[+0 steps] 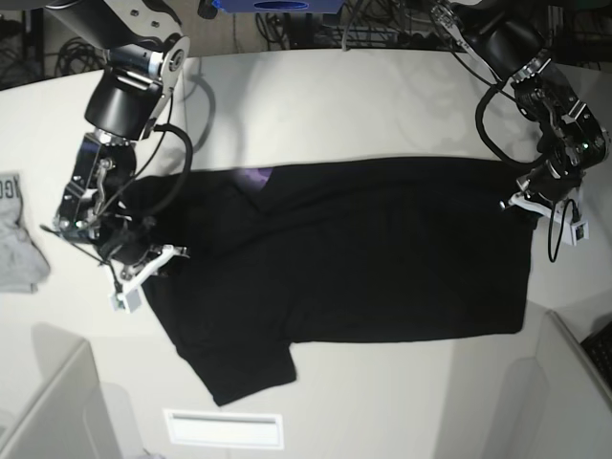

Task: Fold the T-shirt properly
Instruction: 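Lift the shoulder corners and pull them toward the robot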

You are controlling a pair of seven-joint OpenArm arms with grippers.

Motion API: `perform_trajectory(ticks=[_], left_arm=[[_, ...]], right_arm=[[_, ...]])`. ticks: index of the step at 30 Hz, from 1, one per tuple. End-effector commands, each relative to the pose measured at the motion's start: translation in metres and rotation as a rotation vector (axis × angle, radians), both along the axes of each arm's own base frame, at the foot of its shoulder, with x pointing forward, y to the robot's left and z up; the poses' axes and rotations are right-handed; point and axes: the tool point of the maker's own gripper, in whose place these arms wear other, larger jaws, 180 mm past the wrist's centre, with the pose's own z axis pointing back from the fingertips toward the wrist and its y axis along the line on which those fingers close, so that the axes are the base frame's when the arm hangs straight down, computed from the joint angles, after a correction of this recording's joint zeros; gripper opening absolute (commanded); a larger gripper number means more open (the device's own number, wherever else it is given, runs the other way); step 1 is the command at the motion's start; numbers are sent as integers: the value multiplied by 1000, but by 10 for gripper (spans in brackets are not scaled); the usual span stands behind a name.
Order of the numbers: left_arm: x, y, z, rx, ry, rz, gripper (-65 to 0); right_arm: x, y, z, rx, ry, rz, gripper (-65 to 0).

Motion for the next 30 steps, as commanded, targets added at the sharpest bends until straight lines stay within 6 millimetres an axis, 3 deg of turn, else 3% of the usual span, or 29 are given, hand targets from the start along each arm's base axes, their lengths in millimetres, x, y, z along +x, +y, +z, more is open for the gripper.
perform_trajectory(ticks=[1,12,13,15,17,20,23,26,30], left_arm=[[10,7,16,27,-53,-1,-650],[15,9,20,37,-92,8,-650],[14,9,20,37,-92,10,-650],[15,10,23,43,-98,11,-647],[14,13,24,52,-98,11,-518],[13,16,26,51,-103,18,-337],[6,28,28,45,-112,68,-209],[-7,37,35,67,-127,106,-169],[-52,33,14,46,-74,155,-171]], right_arm=[[17,-4,23,6,-79,-16,-650],[16,-3,26,-1,-80,-10,-650],[14,-3,24,2,-73,-9,-608],[14,-5,29,-8,-83,-10,-440],[9,-8,33,-26,-107,-18,-368],[-1,-13,47,-50,-154,-42,-368],[-19,-20,58,-64,-195,-93,-366],[-48,-25,62,-92,-209,-132,-366],[-95,-37,63,-126,-202,-219,-366]])
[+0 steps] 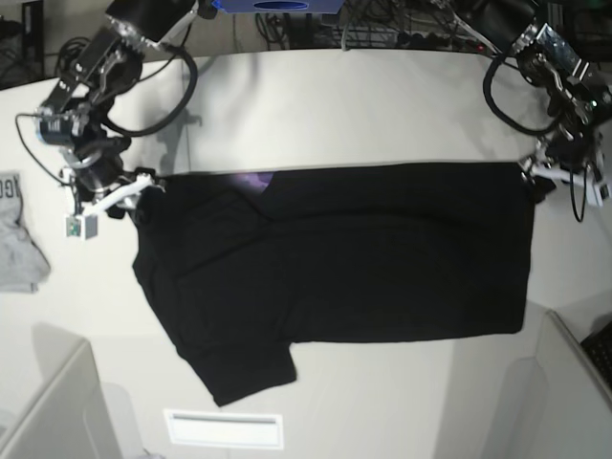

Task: Fold the T-shirt properly
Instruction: 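Lift the shoulder corners and pull them toward the robot, then drag the shirt toward the robot and release both grippers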

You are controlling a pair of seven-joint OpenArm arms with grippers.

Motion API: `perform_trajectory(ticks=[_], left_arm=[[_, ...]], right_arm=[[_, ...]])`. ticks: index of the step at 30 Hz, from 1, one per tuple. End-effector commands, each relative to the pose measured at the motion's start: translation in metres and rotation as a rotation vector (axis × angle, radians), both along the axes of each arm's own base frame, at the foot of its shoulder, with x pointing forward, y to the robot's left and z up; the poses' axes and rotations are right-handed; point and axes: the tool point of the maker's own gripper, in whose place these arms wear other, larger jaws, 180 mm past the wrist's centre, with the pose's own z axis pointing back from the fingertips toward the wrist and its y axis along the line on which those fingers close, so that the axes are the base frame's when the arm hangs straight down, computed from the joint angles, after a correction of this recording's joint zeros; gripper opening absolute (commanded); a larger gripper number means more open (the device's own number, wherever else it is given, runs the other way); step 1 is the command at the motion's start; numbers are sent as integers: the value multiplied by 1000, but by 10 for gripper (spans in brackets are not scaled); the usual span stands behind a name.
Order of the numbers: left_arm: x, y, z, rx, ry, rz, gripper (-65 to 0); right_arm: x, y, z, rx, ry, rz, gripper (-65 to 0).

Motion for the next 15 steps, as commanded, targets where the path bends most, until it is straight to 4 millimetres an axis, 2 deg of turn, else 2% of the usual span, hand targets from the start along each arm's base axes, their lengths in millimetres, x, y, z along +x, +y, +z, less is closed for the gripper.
perform_trajectory(ticks=[1,3,6,10,15], left_arm=[[-1,2,7,-6,-42,-3,-171],[-13,-1,-2,-61,-48,5,-171],[-18,-6,-22,-158,-47,26,-171],[-9,-11,-36,-221,-46,40,-171],[4,-13,-42,-280,-56,80,-173]], right_arm=[[1,-3,10,3,-47,-7,-366],[-13,-3,0,60,-29,-22,-366],[-32,-14,-16,157,-10,-90,-366],[-42,-31,-34,207,22,-167,-366],[-48,-39,-64,291,80,-236,-366]])
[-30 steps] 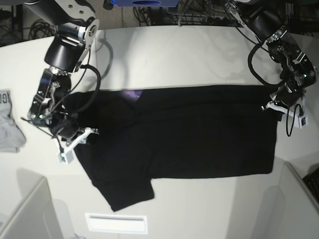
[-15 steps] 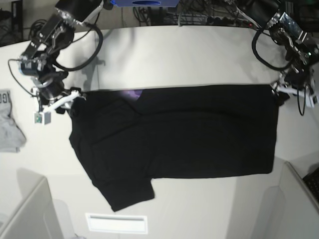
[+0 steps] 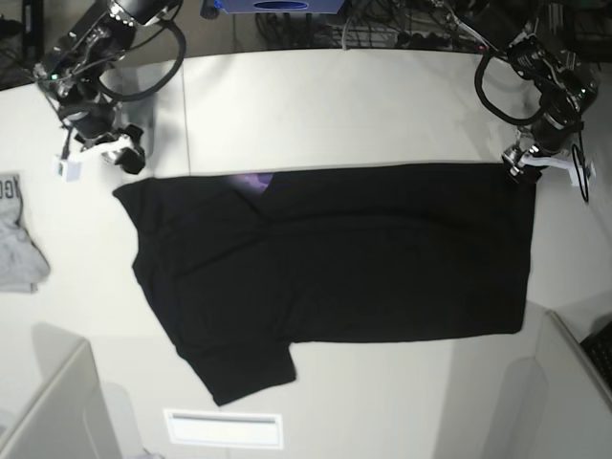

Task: Fold the T-shirt properly
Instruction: 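Drag the shirt toward the robot and release both grippers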

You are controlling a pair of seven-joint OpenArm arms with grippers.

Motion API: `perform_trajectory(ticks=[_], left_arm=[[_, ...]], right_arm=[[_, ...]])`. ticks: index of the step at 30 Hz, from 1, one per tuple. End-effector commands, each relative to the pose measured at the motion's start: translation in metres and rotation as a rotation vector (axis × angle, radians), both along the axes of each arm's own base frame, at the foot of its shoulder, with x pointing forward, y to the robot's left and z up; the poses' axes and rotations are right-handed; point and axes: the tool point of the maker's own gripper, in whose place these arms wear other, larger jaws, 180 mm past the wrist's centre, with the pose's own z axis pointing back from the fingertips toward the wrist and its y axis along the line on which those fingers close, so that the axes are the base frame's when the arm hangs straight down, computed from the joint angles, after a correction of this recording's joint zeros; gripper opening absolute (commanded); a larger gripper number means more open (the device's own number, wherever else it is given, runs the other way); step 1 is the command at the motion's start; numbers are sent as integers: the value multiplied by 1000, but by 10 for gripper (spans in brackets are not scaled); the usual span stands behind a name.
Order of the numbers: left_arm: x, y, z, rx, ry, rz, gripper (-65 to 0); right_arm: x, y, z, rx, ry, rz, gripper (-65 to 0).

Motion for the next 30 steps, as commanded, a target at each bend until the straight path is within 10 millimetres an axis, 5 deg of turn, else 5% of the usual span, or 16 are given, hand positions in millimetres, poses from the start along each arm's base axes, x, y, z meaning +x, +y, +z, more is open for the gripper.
perform_trajectory(ticks=[1,6,14,25,29,30], left_arm=[[0,4,1,-6,6,22,-173],[3,12,3,-2,-11,77,-225],[1,15,-1,-7,3,77,-650],[8,14,-2,23,31,3,-650],[8,14,-2,24,34,-1,-650],[7,14,-2,24,36,-1,-650]], right_arm=[[10,-7,8,-3,-48,-19,-366],[29,-11,-3,58,-84,-112,-366],[56,1,-9,103,-92,-94,-365],[66,-1,-13,113,-130,-132,-380],[66,-8,-11,101,-137,-135,-650],[66,-8,-10,100,-138,-130,-650]])
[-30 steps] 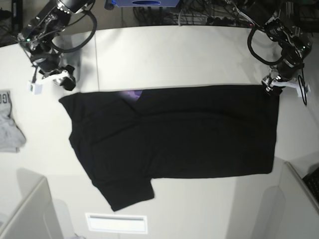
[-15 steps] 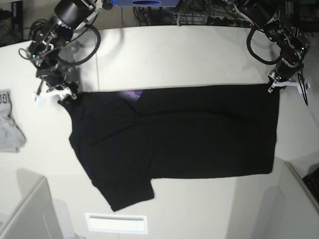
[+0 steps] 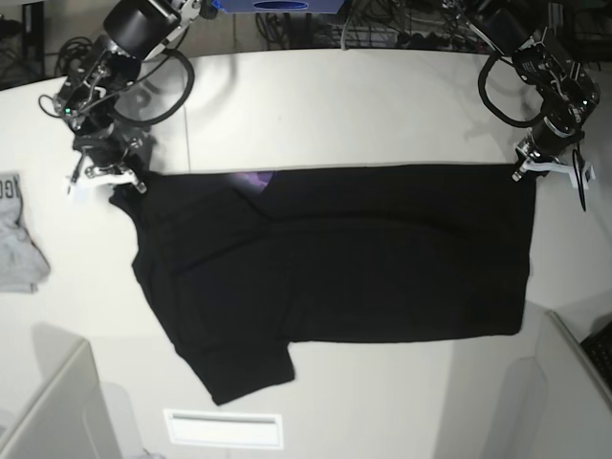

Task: Fold the T-shirt properly
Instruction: 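Drag the shirt toward the robot and release both grippers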

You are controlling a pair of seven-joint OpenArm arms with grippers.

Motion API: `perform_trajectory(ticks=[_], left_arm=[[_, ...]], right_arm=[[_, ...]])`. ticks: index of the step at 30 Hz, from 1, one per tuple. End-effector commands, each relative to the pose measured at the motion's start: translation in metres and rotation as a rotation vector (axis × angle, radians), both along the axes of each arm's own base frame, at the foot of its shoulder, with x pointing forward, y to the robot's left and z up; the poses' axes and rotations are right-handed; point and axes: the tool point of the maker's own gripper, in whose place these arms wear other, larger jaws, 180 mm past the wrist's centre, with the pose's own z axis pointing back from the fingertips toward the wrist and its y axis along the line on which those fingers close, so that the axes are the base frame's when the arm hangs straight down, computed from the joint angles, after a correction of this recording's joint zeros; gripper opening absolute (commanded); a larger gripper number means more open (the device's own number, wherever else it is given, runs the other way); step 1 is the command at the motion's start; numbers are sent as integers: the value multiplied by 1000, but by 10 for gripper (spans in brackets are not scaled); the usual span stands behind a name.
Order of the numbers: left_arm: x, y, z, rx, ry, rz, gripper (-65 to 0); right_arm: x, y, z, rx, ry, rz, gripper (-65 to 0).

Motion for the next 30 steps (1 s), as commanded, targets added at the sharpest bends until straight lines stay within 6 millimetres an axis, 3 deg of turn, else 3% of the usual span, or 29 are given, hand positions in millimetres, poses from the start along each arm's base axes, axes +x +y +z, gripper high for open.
perform_trajectory(ticks=[1,5,11,18,24,30], left_arm=[[-1,6,7,27,-9,-7,-650],[-18,11,13,79,10,-24,-650],[-66,14,28,216,75,-122,-650],[-119,13,25,260,195,-169,-650],[-137,12,20,256,237,-174,-650],[-138,11,19,252,241,-173,-650]], right_arm=[[11,-10,16,-26,-58,-15,-650],[-9,-18,15,-63,-33,-22,-650],[-63,-20,10,-114,82,29,-650],[-113,-22,25,-206,150,60,-650],[-132,-23,23,-221,188,68,-650],[-139,-23,21,-222,206,71,-650]])
